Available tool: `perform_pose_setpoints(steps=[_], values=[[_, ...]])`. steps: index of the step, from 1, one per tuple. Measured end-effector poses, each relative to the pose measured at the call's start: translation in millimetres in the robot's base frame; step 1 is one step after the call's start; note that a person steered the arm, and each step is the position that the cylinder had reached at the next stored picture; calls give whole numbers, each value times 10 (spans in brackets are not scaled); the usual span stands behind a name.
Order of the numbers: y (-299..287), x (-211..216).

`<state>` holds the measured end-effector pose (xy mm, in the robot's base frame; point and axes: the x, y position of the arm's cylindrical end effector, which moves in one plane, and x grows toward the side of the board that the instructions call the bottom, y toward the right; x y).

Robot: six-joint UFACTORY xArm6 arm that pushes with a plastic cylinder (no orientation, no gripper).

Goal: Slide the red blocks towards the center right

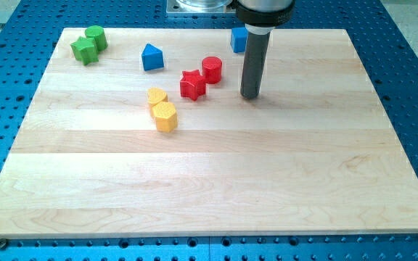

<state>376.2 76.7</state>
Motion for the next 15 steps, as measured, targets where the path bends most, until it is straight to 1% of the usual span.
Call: perform_pose_setpoints(steps=[3,4,5,6,7,8,9,10,11,12,13,14,15], values=[[214,-33],[210,-670],[-301,-808],[-900,-687],[-1120,-728],[-794,-297],[449,-158],[770,25],[-242,-467],[-1352,-342],[-1102,89],[-264,398],[362,526]])
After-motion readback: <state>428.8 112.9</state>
